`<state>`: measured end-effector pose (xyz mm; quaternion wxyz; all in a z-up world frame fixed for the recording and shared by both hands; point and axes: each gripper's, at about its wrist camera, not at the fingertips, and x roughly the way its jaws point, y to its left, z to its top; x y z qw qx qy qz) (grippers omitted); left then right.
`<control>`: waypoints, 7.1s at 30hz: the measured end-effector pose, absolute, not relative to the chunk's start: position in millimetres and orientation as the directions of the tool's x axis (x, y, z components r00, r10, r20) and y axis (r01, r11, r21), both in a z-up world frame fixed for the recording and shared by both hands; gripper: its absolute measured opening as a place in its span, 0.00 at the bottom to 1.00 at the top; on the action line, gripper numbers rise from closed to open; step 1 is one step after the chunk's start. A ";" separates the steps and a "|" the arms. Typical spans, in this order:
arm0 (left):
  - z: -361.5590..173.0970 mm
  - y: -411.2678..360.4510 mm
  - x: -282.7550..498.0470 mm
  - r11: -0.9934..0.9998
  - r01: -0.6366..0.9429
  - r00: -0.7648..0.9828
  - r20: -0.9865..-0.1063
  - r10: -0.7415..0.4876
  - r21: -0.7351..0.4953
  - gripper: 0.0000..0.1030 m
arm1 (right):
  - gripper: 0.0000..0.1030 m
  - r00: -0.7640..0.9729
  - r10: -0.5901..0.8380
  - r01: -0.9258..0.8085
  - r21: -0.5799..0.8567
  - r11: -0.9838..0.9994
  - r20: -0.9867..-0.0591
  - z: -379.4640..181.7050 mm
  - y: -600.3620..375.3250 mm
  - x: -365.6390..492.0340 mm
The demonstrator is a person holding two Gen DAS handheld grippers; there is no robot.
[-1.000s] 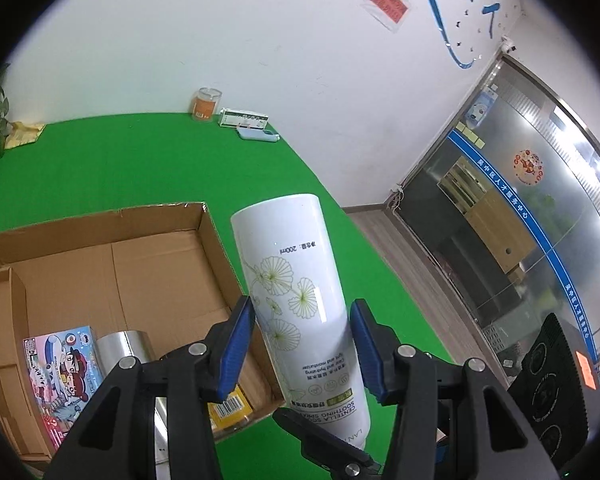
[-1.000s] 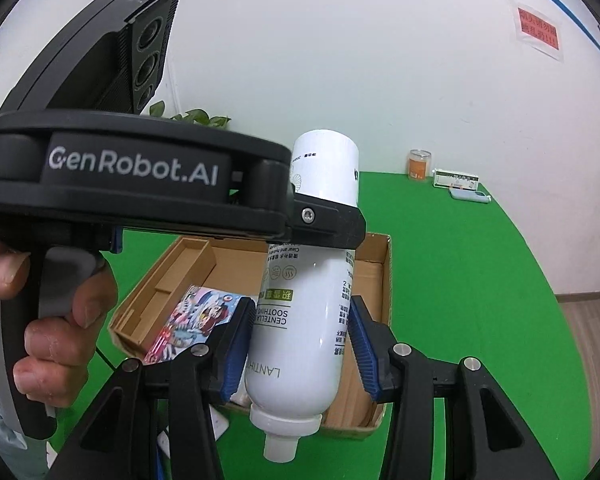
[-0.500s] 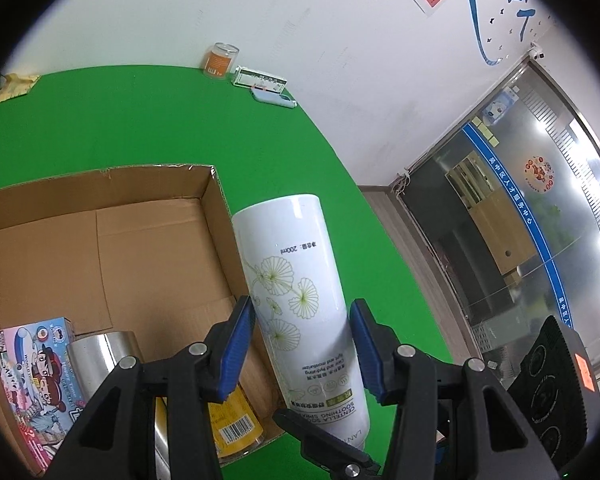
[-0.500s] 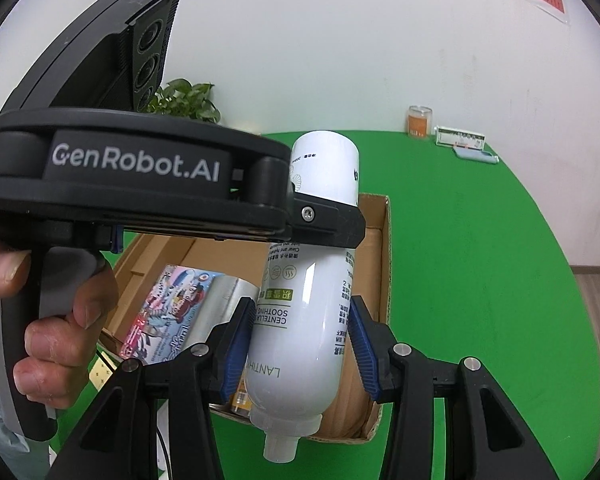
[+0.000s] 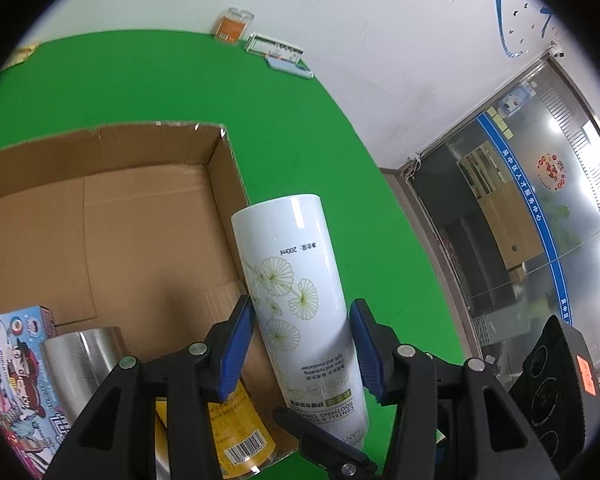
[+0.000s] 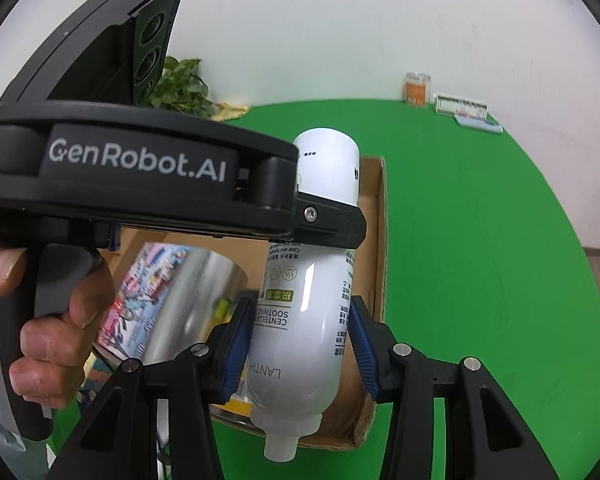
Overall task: Organize rigid objects
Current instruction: 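Carry the bottle over the large box and lower it beside the jar, then open both grippers and withdraw from the bottle, then move both grippers to the white hair dryer, then grasp the hair dryer head between both grippers and lift it, then carry the hair dryer into the large box and lay it on the game box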
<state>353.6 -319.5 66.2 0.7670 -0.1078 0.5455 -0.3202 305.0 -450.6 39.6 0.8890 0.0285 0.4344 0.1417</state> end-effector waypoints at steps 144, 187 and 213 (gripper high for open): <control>-9.8 -181.1 61.0 0.691 0.227 0.259 -0.641 -0.722 -0.687 0.32 | 0.57 0.582 0.369 -0.335 0.200 0.921 -0.725 -50.0 -337.2 -57.4; 70.9 -58.2 293.4 0.759 0.268 0.382 -0.658 -0.649 -0.594 0.31 | 0.56 0.554 0.423 -0.437 0.183 0.881 -0.717 47.5 -180.8 202.9; -8.2 -52.7 331.0 0.848 0.133 0.216 -0.820 -0.531 -0.514 0.26 | 0.48 0.334 0.514 -0.420 0.363 0.832 -0.790 -41.1 -174.8 254.4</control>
